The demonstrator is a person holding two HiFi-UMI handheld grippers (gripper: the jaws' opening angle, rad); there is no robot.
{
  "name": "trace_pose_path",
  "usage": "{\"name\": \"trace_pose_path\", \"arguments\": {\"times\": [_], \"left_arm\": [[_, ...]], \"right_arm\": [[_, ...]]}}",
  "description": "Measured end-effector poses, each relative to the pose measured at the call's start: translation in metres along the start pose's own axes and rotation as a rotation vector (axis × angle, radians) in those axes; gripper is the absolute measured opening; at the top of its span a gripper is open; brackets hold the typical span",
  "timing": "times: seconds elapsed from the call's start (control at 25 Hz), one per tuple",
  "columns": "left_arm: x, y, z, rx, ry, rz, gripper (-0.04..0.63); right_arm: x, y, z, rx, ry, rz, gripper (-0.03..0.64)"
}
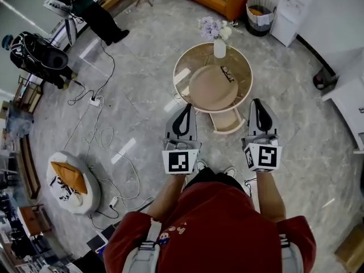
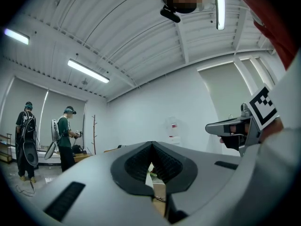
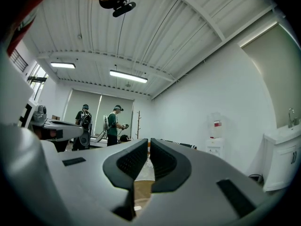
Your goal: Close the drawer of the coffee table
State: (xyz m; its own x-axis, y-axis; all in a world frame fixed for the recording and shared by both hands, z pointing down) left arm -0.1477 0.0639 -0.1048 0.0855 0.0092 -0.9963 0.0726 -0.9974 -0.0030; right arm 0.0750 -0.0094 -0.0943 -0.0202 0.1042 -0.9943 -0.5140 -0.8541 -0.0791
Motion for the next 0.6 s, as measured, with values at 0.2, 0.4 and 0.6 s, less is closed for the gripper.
{"name": "trace_pose_path", "arguments": {"times": [0.2,0.4,0.6], "left_arm": [[-0.005,0.017,-0.028,-0.026,0.032,0.039,0.012],[-0.025,0.021,-0.051,-0.084,0.062,-0.024,0.012],[-0.074,0.027,-0.059,-0.161,0.027,-0.041,0.012]], "right_arm": [[-0.016,-0.008,-0.028,0.004,-0.023,-0.005,0.029],[-0.049,-0.02,-0.043,-0.024,-0.015,0.048,0.029],[-0.101,-0.041,-0.041,-0.067,0.022,0.126,0.028]]}}
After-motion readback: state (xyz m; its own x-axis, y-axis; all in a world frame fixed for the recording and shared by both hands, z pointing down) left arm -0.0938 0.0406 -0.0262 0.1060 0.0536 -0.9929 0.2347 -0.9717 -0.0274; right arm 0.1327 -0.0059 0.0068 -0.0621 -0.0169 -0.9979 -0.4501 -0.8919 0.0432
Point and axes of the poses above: the fingertips, and each gripper's own axes: y forward along the fingers, z to its left, x out of its top, the point moved 6 cm from there along -y, backward along the fingers, and after that the axes turned 4 degrees about -y, right-handed, at the moved point
